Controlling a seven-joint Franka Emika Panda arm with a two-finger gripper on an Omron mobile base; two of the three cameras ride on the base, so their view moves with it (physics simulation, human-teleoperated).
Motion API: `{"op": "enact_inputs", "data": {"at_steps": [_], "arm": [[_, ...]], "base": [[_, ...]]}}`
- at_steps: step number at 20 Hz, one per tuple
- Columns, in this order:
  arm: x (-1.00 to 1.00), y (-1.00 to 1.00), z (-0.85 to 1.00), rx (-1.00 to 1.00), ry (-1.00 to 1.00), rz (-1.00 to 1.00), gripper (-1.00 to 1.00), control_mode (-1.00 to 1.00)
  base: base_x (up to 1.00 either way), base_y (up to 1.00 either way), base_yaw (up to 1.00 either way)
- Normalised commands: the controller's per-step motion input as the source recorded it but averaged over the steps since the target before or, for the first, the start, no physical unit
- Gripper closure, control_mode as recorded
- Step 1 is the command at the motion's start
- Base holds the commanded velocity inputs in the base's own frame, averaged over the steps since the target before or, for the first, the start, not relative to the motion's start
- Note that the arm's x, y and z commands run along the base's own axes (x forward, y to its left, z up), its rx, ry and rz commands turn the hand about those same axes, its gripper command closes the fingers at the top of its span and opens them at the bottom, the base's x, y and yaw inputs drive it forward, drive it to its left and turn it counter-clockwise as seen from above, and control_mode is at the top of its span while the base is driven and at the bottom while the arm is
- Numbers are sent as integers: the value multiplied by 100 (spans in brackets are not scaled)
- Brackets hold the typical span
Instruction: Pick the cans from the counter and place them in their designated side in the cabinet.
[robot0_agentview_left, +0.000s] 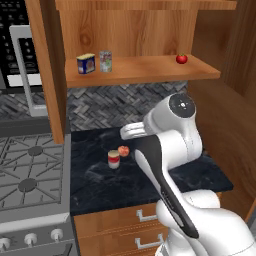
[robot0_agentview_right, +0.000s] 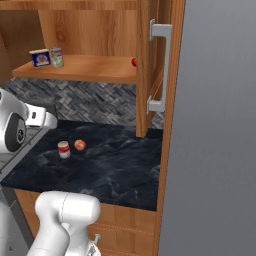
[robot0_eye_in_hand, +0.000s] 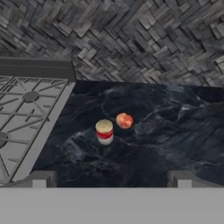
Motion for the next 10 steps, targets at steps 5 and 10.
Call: {"op": "enact_inputs", "data": {"at_steps": [5,10], "arm": [[26,6,-11,0,3,-2,-100,-100],[23,6,-2,4,11,-1,-100,-100]], "base": [[0,0,0],[0,0,0]]}}
